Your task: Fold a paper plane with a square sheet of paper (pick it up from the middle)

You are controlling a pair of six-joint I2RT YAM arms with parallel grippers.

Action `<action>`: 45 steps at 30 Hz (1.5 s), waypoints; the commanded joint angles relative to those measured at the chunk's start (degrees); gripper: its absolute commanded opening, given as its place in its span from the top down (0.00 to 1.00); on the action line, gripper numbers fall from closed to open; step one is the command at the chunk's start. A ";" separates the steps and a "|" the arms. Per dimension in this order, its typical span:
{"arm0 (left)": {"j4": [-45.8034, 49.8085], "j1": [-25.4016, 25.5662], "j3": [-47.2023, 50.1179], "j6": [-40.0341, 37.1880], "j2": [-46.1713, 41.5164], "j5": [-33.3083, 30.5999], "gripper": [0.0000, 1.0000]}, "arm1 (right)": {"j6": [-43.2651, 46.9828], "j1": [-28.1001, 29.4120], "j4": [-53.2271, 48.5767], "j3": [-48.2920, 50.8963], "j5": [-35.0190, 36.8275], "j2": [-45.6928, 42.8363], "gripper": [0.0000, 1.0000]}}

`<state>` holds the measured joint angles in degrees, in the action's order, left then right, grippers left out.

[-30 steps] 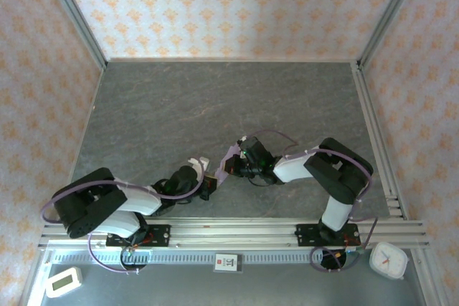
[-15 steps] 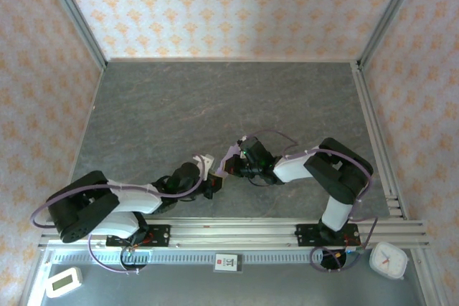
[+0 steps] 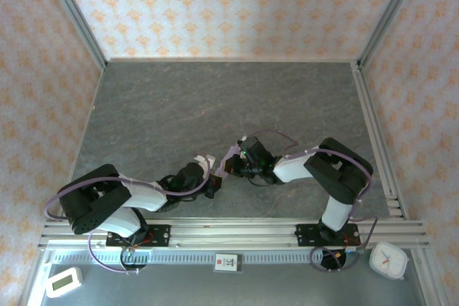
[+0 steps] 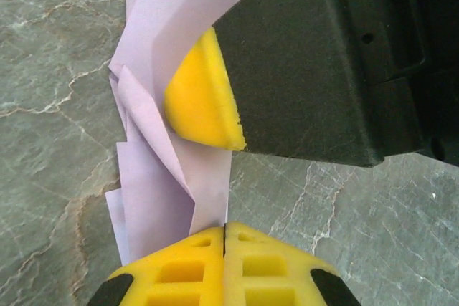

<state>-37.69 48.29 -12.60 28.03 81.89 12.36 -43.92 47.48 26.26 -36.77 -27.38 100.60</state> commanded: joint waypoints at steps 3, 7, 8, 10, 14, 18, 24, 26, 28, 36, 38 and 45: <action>-1.96 0.15 3.86 2.32 1.63 -1.90 1.00 | 1.85 0.86 -10.05 -1.40 4.48 4.12 1.00; -5.66 0.15 5.86 3.84 4.06 -0.93 1.00 | 3.17 0.52 -12.81 -4.23 4.81 1.24 1.00; -6.54 0.18 6.13 4.04 4.54 -0.78 1.00 | 3.43 0.44 -13.53 -4.81 4.92 0.25 1.00; -7.95 0.18 6.62 4.57 5.65 -0.41 1.00 | 4.30 0.41 -14.94 -6.16 5.27 -1.73 1.00; -9.32 0.17 7.32 4.85 6.61 -0.23 1.00 | 3.92 0.46 -15.74 -6.19 5.57 -4.91 1.00; -9.59 0.15 7.68 4.85 6.70 -0.23 1.00 | 1.39 1.00 -12.20 -3.39 4.72 -6.19 1.00; -9.77 0.13 7.76 4.75 7.06 -0.21 1.00 | -1.68 3.01 -7.68 -0.37 4.18 -6.92 1.00; -10.03 0.18 7.72 4.71 7.28 -0.01 1.00 | -2.03 3.77 -7.16 -0.27 4.34 -6.95 1.00; -10.04 0.13 7.51 4.62 7.58 0.20 1.00 | -2.35 4.50 -6.86 -0.58 4.48 -6.77 1.00; -10.21 0.14 7.48 4.50 8.42 0.56 1.00 | -2.84 5.42 -6.03 -2.48 4.25 -4.92 1.00; -10.24 0.15 7.32 4.53 8.55 0.74 1.00 | -2.95 5.51 -5.78 -3.16 3.79 -3.49 1.00; -7.44 0.16 5.80 4.26 9.73 1.18 1.00 | -1.87 5.43 -11.17 -6.78 6.62 0.62 1.00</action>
<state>-55.81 48.29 -6.42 31.66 88.12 12.12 -46.48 52.73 18.41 -41.12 -23.70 100.01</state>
